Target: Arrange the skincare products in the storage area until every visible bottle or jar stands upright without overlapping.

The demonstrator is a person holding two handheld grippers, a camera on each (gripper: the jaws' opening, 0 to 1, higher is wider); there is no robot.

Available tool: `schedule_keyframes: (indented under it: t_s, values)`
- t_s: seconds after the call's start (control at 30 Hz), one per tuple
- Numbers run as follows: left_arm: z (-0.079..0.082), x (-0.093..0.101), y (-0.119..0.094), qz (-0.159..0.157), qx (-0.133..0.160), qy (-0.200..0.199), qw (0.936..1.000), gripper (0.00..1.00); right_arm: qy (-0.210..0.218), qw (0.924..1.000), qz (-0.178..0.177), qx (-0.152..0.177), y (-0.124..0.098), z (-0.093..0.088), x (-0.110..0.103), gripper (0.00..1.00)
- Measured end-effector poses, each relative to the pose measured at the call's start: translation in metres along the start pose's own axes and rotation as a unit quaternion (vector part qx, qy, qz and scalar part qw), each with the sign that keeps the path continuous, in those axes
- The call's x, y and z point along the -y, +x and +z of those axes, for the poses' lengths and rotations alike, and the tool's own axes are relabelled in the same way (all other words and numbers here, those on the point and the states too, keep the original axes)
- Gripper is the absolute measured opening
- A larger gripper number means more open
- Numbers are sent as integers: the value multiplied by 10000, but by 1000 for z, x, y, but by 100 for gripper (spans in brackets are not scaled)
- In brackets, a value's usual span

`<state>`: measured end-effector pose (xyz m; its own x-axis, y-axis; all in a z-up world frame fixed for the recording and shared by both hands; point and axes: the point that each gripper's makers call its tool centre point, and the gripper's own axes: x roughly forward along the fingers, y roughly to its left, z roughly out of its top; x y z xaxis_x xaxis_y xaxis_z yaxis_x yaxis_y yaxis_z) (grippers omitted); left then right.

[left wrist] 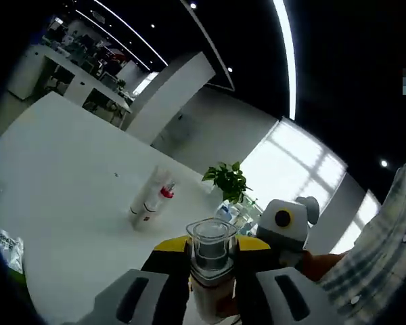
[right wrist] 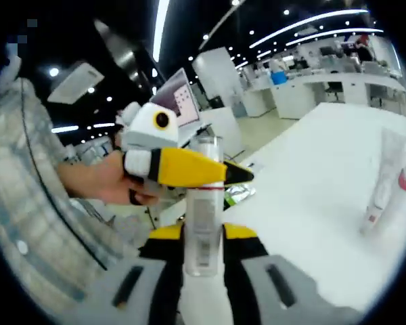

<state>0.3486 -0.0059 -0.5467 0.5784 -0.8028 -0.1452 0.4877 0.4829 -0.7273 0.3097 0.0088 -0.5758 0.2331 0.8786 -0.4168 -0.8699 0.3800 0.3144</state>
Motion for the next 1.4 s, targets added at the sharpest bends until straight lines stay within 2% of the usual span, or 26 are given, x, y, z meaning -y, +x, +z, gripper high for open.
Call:
schedule_keyframes:
  t_s: [0.07,0.17,0.2,0.3,0.33,0.37,0.4,0.47,0.5,0.6,0.67,0.73,0.83,0.9,0.93,0.97,1.0,1.1,1.17,1.27,1.33,1.4]
  values:
    - [4,-5,0,226,89,53,9997,23,-187,9994,-301,-29,2,3,5,21]
    - [6,-6,2,414,158,119,9989,23,-236,9977,-642,33,7,8,8,21]
    - [5,-5,4,478,175,187,9985,23,-278,9969,-731,-46,9,6,9,21]
    - [4,-6,4,550,151,310,9979,24,-283,9968,-738,-73,10,4,10,20]
    - [3,-6,4,541,142,298,9980,24,38,9982,-593,-28,9,3,7,19]
    - [3,-6,3,431,117,177,9988,24,78,9985,-537,44,7,5,8,19]
    - [3,-4,2,306,114,207,9993,24,170,9992,-336,156,5,6,4,19]
    - [2,7,0,-108,3,393,9992,24,437,9987,-74,255,2,8,1,18]
    - [2,11,-2,-269,-27,459,9986,24,633,9973,200,303,-2,9,-3,18]
    - [-1,23,-7,-780,-239,375,9960,23,662,9954,620,304,-9,10,-9,18]
    - [-1,33,-12,-1109,-333,359,9926,22,777,9911,1020,362,-14,13,-17,18]
    - [-3,40,-14,-1258,-407,313,9907,21,889,9864,1330,372,-19,14,-23,18]
    - [-4,40,-12,-1167,-412,439,9913,21,677,9897,1218,338,-18,12,-22,19]
    - [-3,35,-9,-980,-320,512,9934,21,633,9917,1073,305,-15,11,-18,20]
    - [-3,34,-8,-930,-298,541,9938,20,623,9932,946,287,-13,11,-15,20]
    - [-1,27,-6,-673,-240,745,9947,20,528,9961,671,220,-11,9,-8,21]
    - [-1,20,-5,-449,-266,847,9950,20,347,9980,486,184,-9,8,-4,21]
    - [1,10,-2,-95,-219,989,9948,20,-101,9998,4,160,-7,11,2,22]
    - [0,10,0,-41,-214,1063,9941,20,-37,9997,-85,247,-7,16,1,24]
    - [-7,17,4,-226,-358,1218,9917,20,-67,9991,-240,355,-7,22,3,23]
    - [-11,16,6,-191,-410,1384,9893,20,-115,9992,-289,251,-7,19,6,21]
    - [-12,19,5,-322,-461,1333,9895,20,-143,9994,-235,226,-10,15,5,20]
